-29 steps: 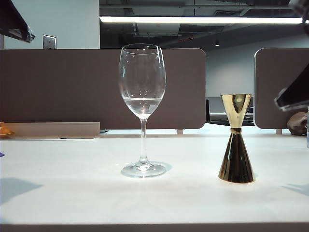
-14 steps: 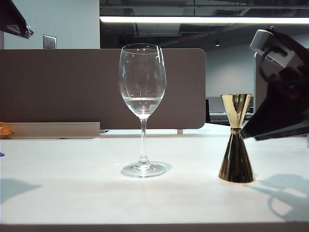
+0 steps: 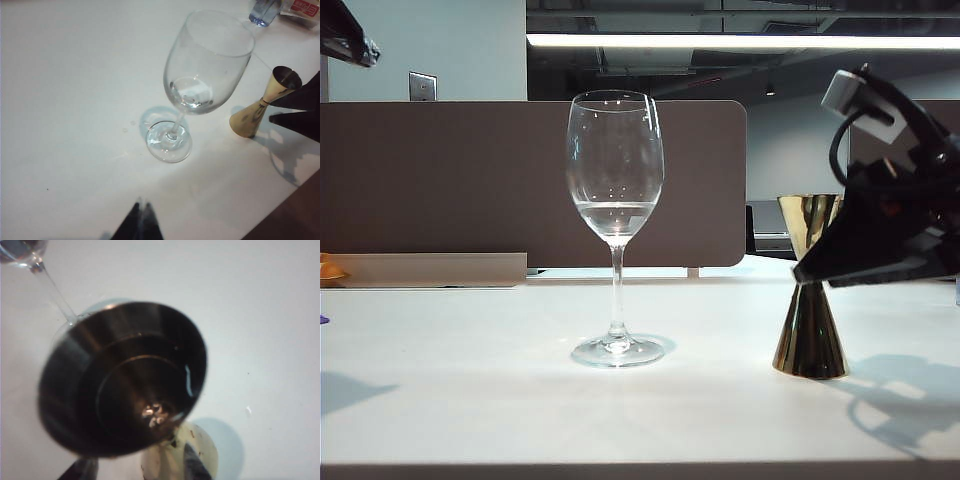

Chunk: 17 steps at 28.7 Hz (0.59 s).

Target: Pick up the jigger and pour the water inside into the glass.

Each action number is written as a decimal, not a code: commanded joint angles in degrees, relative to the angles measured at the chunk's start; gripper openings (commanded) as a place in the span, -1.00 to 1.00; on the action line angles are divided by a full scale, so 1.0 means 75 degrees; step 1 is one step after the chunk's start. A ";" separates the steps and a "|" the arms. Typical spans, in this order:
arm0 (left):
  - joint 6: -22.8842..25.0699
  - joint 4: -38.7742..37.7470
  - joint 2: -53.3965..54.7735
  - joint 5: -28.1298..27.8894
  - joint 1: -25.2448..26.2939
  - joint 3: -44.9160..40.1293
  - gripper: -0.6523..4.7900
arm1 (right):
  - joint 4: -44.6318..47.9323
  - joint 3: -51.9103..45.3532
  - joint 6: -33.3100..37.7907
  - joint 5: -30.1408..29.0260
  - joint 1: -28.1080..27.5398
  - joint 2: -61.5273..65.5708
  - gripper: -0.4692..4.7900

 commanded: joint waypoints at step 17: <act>0.0006 -0.0146 -0.0117 0.0000 -0.0006 0.0038 -0.78 | 0.1897 0.0064 0.0035 0.0175 -0.0003 0.1250 0.02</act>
